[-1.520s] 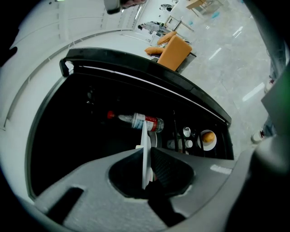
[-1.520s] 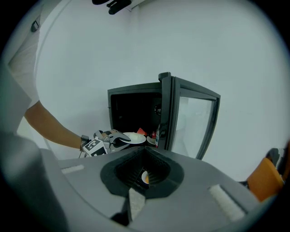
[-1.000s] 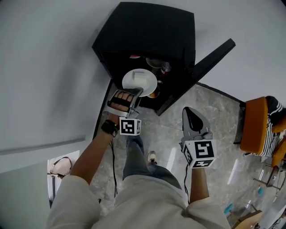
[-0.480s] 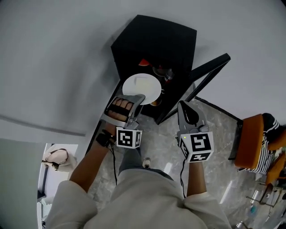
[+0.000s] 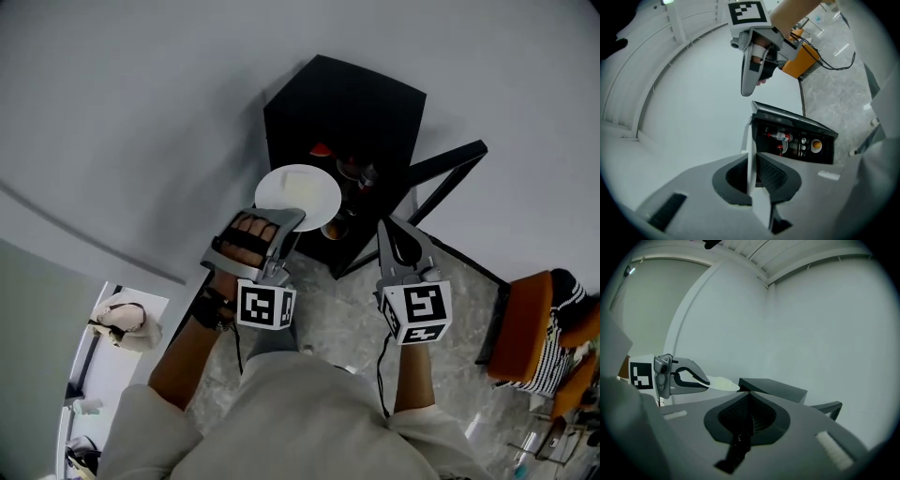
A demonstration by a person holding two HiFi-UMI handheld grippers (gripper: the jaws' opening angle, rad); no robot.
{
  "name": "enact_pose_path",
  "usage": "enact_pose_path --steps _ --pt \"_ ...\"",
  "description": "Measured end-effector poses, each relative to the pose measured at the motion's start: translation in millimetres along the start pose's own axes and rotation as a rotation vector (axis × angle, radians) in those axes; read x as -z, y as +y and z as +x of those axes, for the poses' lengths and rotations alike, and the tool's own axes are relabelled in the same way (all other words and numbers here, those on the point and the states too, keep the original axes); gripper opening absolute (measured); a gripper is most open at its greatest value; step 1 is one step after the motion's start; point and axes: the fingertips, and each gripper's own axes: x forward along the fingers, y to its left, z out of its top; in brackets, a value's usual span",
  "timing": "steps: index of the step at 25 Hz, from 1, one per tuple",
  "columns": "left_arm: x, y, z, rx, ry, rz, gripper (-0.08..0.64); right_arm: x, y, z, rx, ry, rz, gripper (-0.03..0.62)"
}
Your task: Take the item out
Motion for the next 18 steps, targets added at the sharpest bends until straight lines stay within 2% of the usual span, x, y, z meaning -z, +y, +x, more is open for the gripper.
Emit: enact_pose_path --steps 9,18 --pt "-1.2 22.5 -43.7 -0.047 0.025 -0.034 0.025 -8.2 11.2 -9.4 -0.024 -0.004 -0.041 0.005" --pt "-8.5 29.8 -58.1 -0.065 0.014 -0.024 0.025 -3.7 17.4 -9.3 -0.044 0.007 -0.02 0.005"
